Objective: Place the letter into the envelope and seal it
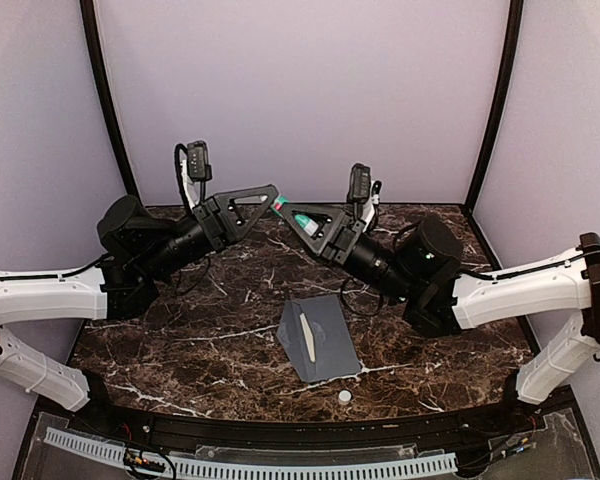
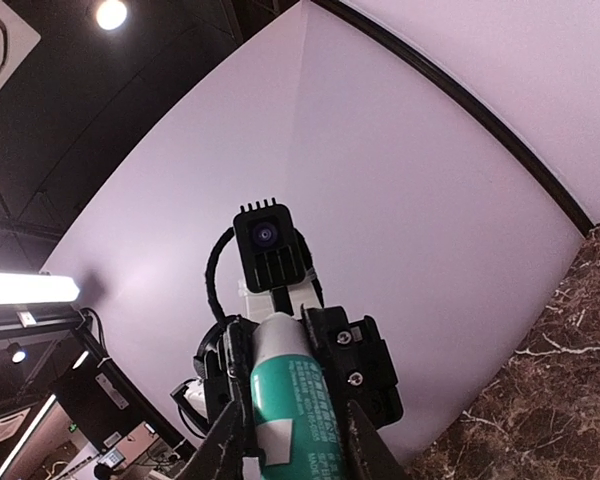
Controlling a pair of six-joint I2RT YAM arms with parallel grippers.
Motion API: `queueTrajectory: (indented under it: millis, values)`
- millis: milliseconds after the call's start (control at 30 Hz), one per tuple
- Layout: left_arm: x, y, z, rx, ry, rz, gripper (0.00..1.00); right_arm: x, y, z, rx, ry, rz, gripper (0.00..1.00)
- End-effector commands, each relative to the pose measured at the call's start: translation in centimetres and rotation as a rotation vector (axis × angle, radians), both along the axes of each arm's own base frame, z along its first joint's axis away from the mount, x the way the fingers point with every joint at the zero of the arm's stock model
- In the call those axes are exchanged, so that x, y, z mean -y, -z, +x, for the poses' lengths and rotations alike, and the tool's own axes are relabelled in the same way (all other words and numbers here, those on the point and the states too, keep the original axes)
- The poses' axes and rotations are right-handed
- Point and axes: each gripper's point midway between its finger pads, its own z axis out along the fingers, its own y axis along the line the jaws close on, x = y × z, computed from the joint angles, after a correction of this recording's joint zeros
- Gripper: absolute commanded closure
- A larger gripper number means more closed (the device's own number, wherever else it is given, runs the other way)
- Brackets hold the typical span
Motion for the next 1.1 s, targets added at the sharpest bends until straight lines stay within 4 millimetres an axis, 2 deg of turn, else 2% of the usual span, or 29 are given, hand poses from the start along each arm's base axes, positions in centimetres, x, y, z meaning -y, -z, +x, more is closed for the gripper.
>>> queueTrajectory:
  millis: [0, 167, 233, 267, 300, 333, 400, 533, 600, 667, 800, 933, 1067]
  values:
    - [0.7, 2.0, -0.3, -0.028, 0.032, 0.052, 1.0, 1.3, -3.5, -0.1, 0.062, 0.036, 0.095, 0.73]
    - [0.8, 2.5, -0.5, -0.039, 0.043, 0.073, 0.97, 1.7, -3.5, -0.1, 0.07, 0.048, 0.105, 0.86]
    - [0.9, 2.8, -0.6, -0.044, 0.054, 0.087, 0.85, 1.9, -3.5, -0.1, 0.075, 0.056, 0.106, 0.91]
    - [1.0, 3.0, -0.8, -0.047, 0.063, 0.104, 0.71, 2.1, -3.4, 0.0, 0.077, 0.065, 0.101, 0.92]
    - [0.8, 2.9, -1.0, -0.046, 0.065, 0.11, 0.64, 2.2, -3.4, -0.1, 0.08, 0.072, 0.095, 0.93]
    - [0.8, 3.8, -0.9, -0.063, 0.06, 0.148, 0.52, 2.4, -3.3, 0.0, 0.083, 0.084, 0.082, 0.94]
    - [0.2, 4.6, -0.8, -0.092, 0.032, 0.202, 0.37, 3.0, -3.3, 0.2, 0.091, 0.127, 0.04, 0.94]
    - [-1.7, 7.9, -0.7, -0.183, -0.036, 0.358, 0.24, 5.0, -0.9, 2.0, 0.074, 0.292, -0.159, 0.95]
    - [-2.7, 10.6, -0.6, -0.26, -0.058, 0.444, 0.22, 6.2, 0.3, 2.7, 0.067, 0.358, -0.253, 0.95]
    - [-3.6, 14.5, -0.6, -0.366, -0.057, 0.528, 0.22, 7.4, 1.6, 3.2, 0.056, 0.404, -0.344, 0.95]
    - [-3.9, 20.1, -1.1, -0.536, -0.002, 0.594, 0.26, 9.6, 4.5, 4.4, 0.01, 0.468, -0.502, 0.96]
    - [-3.1, 23.7, -1.2, -0.648, 0.041, 0.618, 0.32, 11.5, 6.7, 5.0, -0.054, 0.513, -0.572, 0.96]
    - [-2.9, 26.3, -0.5, -0.714, 0.01, 0.618, 0.38, 12.2, 7.5, 4.8, -0.085, 0.515, -0.561, 0.96]
